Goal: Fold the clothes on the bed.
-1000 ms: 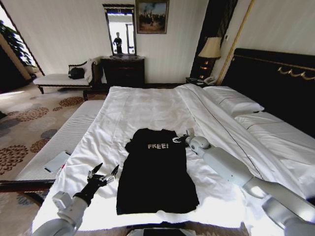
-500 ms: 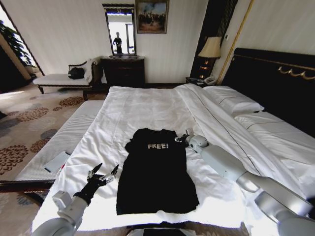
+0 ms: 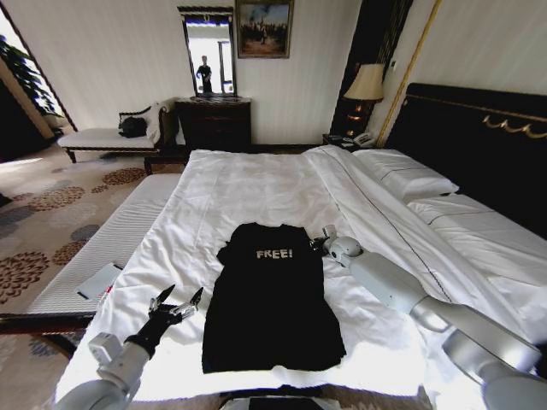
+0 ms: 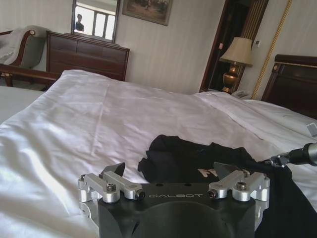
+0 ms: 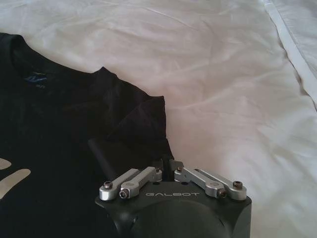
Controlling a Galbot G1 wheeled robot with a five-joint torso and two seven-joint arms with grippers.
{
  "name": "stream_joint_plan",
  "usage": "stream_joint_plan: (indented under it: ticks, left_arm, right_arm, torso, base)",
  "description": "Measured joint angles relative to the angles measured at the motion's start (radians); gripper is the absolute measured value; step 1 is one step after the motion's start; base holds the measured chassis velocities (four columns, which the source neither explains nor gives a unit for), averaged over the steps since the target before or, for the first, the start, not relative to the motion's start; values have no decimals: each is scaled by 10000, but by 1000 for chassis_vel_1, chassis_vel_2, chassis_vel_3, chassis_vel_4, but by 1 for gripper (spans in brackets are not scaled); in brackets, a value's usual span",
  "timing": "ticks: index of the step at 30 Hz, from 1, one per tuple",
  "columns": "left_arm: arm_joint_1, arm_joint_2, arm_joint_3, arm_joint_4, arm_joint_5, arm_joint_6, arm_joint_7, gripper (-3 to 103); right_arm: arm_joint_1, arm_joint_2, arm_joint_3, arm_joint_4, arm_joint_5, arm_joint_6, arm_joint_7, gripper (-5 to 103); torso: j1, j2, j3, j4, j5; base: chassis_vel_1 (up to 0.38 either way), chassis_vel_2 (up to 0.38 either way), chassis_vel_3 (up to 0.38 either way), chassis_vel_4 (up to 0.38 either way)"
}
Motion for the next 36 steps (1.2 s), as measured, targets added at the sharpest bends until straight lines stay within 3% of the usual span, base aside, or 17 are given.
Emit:
stream_joint_plan:
  ticks: [2,4,18,36]
  left_arm:
    - [-9,6,-5,21,-5,-1,0,100]
    - [-42,19,-4,44,-8,-3,0,100]
    - [-161,32,53,48,-83,7,0,100]
    - [-142,-8,68,-116,-73,-15,0,100]
  right_arm:
    - [0,-26,2,21,50,-1,13,3]
    - [-8,-68,14,117,105,-1,34,1]
    - [-406,-322,281,1108,-295,327,324,1]
    - [-721,-743,712,1227,-698,901,1377,1]
  torso:
    - [0,0,0,0,1]
    - [0,0,0,0,0]
    - [1,0,0,0,0]
    - [0,0,0,0,1]
  base:
    - [0,0,0,0]
    - [0,0,0,0]
    - [0,0,0,0]
    - [0,0,0,0]
